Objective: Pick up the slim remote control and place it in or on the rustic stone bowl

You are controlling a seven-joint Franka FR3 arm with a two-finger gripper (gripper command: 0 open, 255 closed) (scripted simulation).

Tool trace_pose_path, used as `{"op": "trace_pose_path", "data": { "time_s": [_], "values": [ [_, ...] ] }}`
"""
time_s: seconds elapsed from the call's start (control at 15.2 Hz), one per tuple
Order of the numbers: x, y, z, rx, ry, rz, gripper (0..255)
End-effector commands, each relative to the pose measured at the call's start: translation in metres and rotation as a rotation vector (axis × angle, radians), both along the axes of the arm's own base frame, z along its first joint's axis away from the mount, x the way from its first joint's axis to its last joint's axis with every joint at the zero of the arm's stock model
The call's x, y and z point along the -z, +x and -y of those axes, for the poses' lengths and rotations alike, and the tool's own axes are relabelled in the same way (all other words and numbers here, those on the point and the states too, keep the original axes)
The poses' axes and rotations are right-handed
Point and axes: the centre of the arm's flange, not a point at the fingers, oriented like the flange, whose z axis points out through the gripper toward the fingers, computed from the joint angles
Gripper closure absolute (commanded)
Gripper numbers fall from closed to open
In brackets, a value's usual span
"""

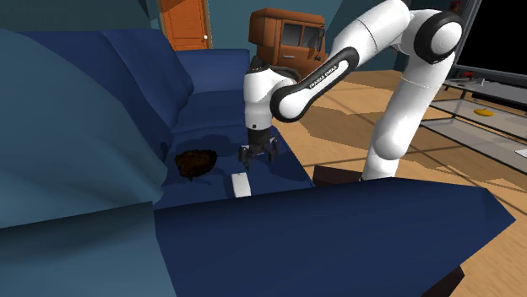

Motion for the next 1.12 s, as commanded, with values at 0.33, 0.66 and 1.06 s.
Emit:
{"op": "trace_pose_path", "data": {
  "time_s": [0.33,0.66,1.06],
  "values": [
    [0.067,0.058,-0.012,0.257,-0.007,0.018,0],
    [0.093,0.068,-0.012,0.294,-0.008,0.020,0],
    [0.117,0.068,-0.012,0.294,-0.008,0.020,0]
  ]
}}
